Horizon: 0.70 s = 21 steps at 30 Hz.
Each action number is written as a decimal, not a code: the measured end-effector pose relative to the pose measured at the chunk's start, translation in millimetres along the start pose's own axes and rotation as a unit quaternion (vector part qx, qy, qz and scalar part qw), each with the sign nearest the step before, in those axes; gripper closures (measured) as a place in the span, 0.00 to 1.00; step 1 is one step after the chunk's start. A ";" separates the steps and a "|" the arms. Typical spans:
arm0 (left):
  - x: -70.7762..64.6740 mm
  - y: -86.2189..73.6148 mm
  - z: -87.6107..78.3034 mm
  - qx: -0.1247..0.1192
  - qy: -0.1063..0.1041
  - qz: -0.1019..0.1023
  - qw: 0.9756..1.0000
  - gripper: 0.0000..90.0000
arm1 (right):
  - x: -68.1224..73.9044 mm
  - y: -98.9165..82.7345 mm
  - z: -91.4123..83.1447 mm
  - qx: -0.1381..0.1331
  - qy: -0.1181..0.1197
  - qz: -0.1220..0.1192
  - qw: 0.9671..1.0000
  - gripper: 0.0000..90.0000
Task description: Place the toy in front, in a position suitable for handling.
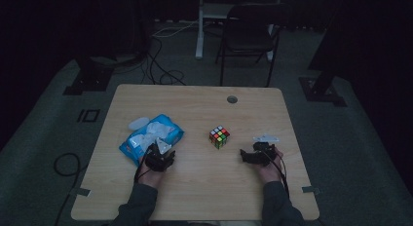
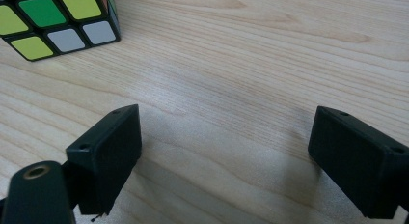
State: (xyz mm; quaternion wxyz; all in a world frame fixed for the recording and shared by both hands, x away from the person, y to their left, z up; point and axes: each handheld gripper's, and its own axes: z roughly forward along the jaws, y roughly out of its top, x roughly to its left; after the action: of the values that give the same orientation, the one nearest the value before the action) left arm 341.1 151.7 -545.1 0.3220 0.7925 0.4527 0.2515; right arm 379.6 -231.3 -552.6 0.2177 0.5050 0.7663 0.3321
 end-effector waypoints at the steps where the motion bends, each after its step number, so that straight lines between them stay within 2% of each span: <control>1: -0.4 -1.6 -1.8 0.000 -0.003 0.002 1.000 0.72 | 0.0 0.0 0.0 0.000 0.000 0.000 1.000 0.13; 4: -0.6 -7.5 -7.6 -0.002 -0.014 -0.001 1.000 0.68 | 0.0 0.1 0.1 0.000 0.001 -0.001 1.000 0.14; 9: 1.9 -14.7 -12.3 -0.004 -0.045 -0.020 0.999 0.61 | 0.8 0.6 0.3 -0.005 0.008 -0.010 1.000 0.17; 21: -1.0 -21.9 -20.1 -0.003 -0.048 -0.017 0.999 0.55 | 2.3 0.8 0.7 -0.001 0.021 -0.020 1.000 0.13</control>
State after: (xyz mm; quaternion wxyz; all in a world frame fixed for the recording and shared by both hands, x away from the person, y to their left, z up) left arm 314.6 164.9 -548.0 0.3498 0.7949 0.4497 0.2088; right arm 379.6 -228.8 -552.5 0.2086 0.4819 0.7806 0.3389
